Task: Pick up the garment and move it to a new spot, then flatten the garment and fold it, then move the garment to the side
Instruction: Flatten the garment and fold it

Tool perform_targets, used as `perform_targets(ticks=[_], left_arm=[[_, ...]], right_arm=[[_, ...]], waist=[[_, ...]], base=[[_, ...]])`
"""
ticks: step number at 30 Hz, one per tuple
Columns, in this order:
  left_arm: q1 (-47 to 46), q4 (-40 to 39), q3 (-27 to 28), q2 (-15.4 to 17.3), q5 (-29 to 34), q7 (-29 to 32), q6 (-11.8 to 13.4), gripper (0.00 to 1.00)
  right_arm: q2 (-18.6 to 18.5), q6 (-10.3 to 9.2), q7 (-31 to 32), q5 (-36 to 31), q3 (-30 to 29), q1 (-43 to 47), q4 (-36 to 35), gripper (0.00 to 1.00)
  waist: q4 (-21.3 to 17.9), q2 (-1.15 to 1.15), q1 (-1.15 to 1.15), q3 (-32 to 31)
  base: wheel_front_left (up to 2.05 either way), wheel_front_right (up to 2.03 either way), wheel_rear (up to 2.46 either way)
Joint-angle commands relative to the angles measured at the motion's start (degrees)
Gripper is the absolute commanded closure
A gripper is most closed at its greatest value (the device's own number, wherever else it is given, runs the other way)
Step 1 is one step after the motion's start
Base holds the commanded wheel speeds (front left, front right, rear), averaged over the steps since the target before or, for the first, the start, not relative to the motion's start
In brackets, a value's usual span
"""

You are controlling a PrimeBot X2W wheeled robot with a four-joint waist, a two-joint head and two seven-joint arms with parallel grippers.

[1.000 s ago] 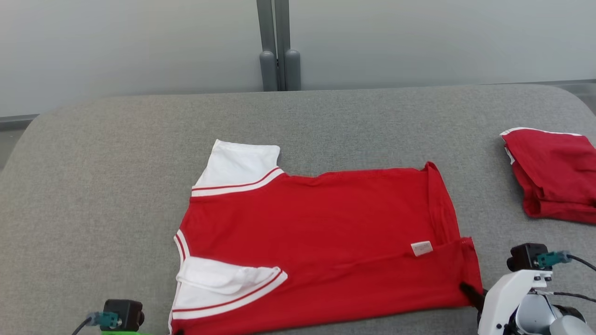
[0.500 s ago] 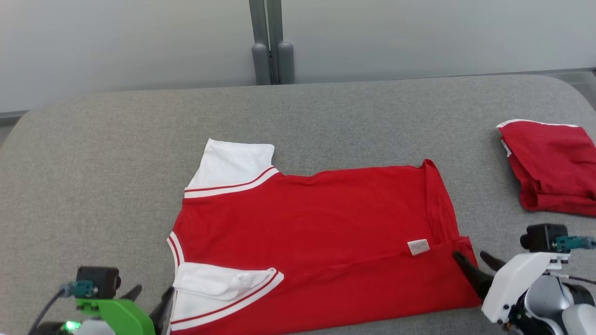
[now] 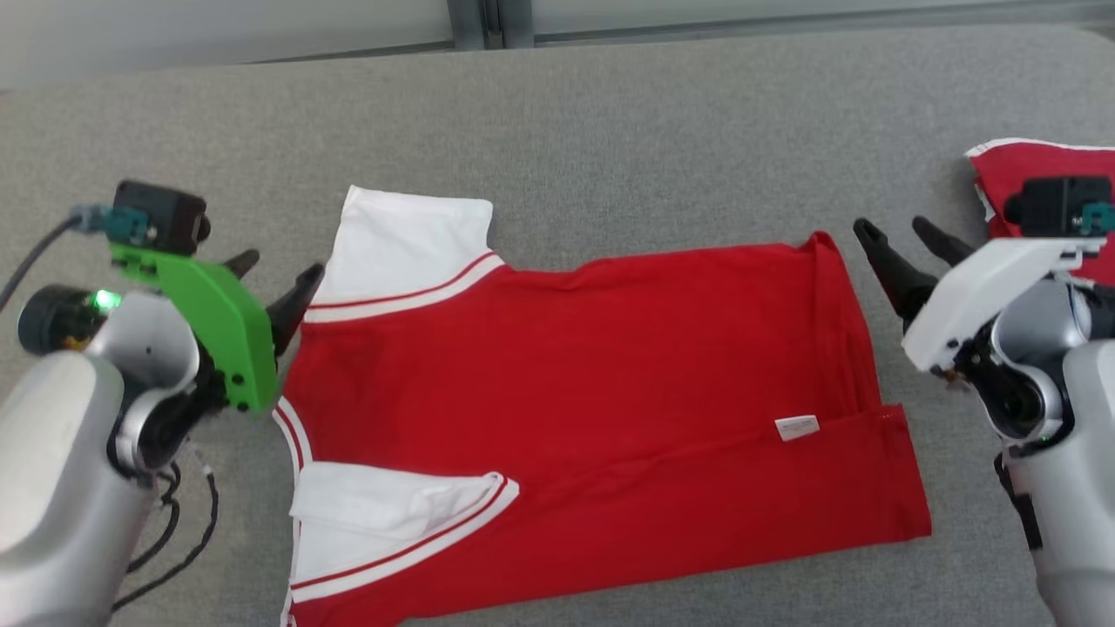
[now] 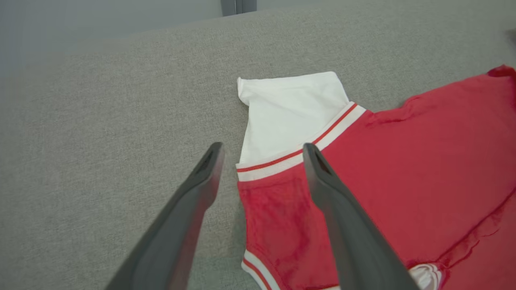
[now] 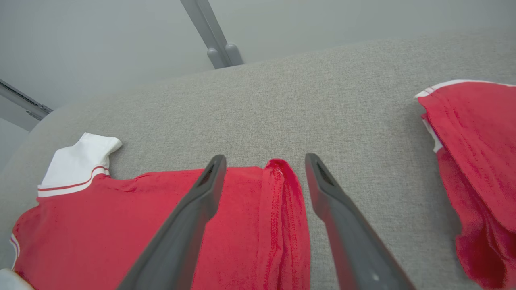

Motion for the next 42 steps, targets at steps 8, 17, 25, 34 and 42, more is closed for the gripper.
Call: perform_targets(ticks=[8, 17, 25, 34, 42], left_arm=[[-16.7, 12.7, -4.3, -3.6, -3.3, 5.9, -2.6, 0.00], [-25.2, 20.8, -9.8, -3.2, -6.2, 5.9, -2.8, 0.00], [-28.6, 27.0, -13.4, -1.1, -8.7, 3.2, -2.8, 0.00], [-30.4, 31.5, -17.3, -0.8, -12.0, 2.6, -2.8, 1.00], [-33.2, 32.2, -19.5, 1.0, -12.1, -4.4, -2.7, 1.00]], right_arm=[[-1.6, 0.01, 3.3, -1.1, 5.1, -12.7, 10.5, 0.00], [-1.0, 0.01, 4.0, 1.0, 11.7, -17.1, 14.7, 0.00], [-1.3, 0.00, 3.7, 2.6, 15.7, -17.0, 13.4, 0.10], [-2.3, 0.00, 2.8, 4.1, 17.6, -16.4, 11.8, 1.00], [-2.9, 0.00, -4.2, 4.5, 15.9, -16.4, 13.1, 1.00]], waist=[[-1.0, 0.00, 0.00, 12.2], [-3.5, 0.00, 0.00, 14.8], [-6.1, 0.00, 0.00, 15.9], [-6.8, 0.00, 0.00, 16.2], [-5.0, 0.00, 0.00, 14.0]], base=[[0.00, 0.00, 0.00], [0.00, 0.00, 0.00], [0.00, 0.00, 0.00], [0.00, 0.00, 0.00], [0.00, 0.00, 0.00]])
